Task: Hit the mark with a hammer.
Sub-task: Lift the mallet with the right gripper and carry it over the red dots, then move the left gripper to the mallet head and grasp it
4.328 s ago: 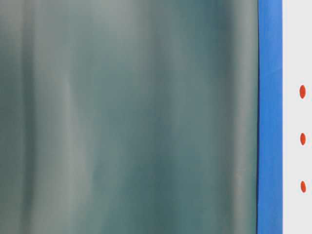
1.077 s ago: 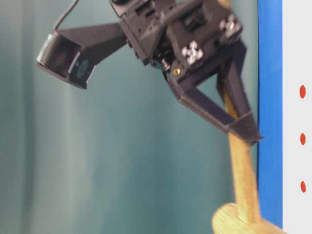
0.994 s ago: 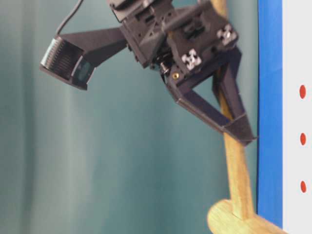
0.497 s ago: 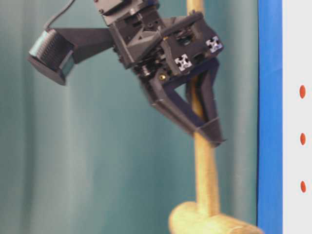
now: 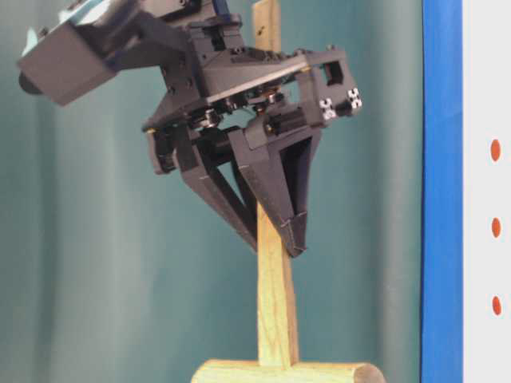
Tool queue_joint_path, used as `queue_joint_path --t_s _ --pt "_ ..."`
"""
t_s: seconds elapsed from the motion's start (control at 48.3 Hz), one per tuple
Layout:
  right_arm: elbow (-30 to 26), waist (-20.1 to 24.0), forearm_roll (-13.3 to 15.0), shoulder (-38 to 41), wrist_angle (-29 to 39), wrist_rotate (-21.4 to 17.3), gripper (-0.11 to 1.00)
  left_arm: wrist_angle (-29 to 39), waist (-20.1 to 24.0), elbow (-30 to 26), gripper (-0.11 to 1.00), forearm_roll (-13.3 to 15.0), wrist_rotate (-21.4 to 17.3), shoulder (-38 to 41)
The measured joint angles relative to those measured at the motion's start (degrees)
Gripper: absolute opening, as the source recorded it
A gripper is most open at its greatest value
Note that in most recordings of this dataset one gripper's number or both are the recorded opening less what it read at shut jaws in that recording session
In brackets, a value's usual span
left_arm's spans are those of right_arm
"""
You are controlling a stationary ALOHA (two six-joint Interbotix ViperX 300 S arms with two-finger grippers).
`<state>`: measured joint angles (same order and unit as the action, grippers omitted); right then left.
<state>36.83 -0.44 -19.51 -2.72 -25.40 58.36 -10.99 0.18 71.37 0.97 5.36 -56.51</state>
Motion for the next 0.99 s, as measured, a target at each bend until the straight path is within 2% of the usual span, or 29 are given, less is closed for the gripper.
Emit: queue_joint_path --t_s 0.062,0.207,0.456,0.642,0.683,0.745,0.911,0.994 --pt "0.00 0.00 -0.88 -0.09 -0.79 2.37 0.09 -0.09 -0.09 0.00 0.00 0.09 0.00 0.00" --pt "0.44 0.00 -2.37 -0.09 -1.49 4.75 0.09 -0.26 -0.09 0.09 0.00 0.09 0.35 -0.18" --pt "0.53 -0.09 -2.64 -0.09 -1.58 5.01 0.09 -0.97 -0.09 0.00 0.00 0.09 1.85 -0.70" --pt "0.53 -0.09 -2.64 -0.09 -1.67 5.19 0.09 -0.97 0.18 0.09 0.02 0.09 6.06 -0.53" --pt "0.53 -0.09 -2.64 0.00 -1.67 5.19 0.09 -0.88 0.53 0.00 0.07 0.09 7.38 -0.53" --pt "0.53 0.00 -2.64 0.00 -1.67 5.19 0.09 -0.70 1.14 0.09 0.21 0.09 9.14 -0.44" --pt "0.53 -0.09 -2.72 -0.09 -1.67 5.19 0.09 -0.44 2.20 0.09 0.71 0.00 12.57 0.00" --pt "0.53 -0.09 -2.64 0.00 -1.67 5.19 0.09 -0.44 2.64 0.09 0.88 0.09 13.18 0.26"
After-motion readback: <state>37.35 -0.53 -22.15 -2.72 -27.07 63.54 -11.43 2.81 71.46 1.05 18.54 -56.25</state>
